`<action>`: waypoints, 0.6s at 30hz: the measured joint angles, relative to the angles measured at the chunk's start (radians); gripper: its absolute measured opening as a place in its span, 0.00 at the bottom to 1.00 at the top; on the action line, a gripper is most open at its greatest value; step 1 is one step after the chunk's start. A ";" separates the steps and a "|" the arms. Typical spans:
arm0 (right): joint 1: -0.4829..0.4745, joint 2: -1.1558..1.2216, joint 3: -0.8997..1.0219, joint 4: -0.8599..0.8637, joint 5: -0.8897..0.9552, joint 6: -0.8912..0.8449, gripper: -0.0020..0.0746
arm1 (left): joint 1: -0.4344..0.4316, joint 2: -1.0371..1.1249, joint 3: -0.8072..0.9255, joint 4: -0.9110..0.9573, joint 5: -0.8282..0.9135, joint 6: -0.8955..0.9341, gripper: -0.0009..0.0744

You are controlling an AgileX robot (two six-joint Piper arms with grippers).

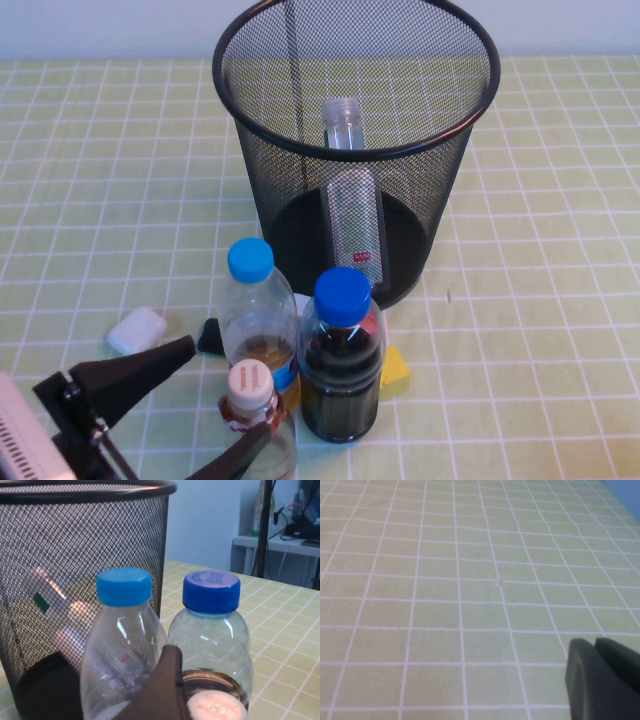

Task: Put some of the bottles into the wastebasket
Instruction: Pick up a bottle from the table with left arm

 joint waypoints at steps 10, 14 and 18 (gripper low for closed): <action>0.000 0.000 0.000 0.000 0.000 0.000 0.02 | 0.000 0.206 0.000 -0.021 -0.143 0.000 0.90; 0.000 0.000 0.000 0.000 0.000 0.000 0.02 | 0.000 0.273 0.000 -0.052 -0.190 0.000 0.90; 0.000 0.000 0.000 0.000 0.000 0.000 0.02 | 0.000 0.326 0.000 -0.056 -0.232 -0.001 0.90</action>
